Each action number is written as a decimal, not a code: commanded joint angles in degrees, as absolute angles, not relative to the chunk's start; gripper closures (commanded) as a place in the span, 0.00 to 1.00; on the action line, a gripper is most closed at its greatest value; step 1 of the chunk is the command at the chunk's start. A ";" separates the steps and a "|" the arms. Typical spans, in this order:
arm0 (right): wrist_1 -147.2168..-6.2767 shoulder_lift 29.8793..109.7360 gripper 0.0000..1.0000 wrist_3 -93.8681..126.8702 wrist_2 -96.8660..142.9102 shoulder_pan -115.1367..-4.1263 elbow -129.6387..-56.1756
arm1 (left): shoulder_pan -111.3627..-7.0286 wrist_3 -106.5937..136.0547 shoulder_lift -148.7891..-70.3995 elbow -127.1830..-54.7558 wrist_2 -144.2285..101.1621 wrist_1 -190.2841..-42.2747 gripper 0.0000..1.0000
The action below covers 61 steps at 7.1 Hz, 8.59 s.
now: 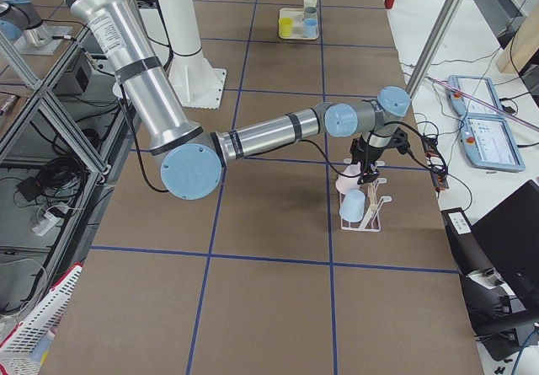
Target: Transfer IKEA cup to right arm and place on rack
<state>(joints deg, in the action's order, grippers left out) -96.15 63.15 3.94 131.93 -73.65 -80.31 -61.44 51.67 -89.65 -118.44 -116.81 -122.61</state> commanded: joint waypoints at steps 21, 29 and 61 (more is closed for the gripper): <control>-100.98 60.73 0.01 18.86 136.67 -77.61 -95.07 | -61.44 47.16 -83.58 -115.49 -122.43 -111.36 0.00; -102.57 60.82 0.01 30.23 136.58 -72.68 -102.74 | -48.35 63.02 -80.69 -114.26 -117.43 -117.15 0.00; -25.95 79.62 0.01 91.19 130.43 -59.69 -100.32 | -39.92 119.78 -95.63 -118.51 -90.00 -144.15 1.00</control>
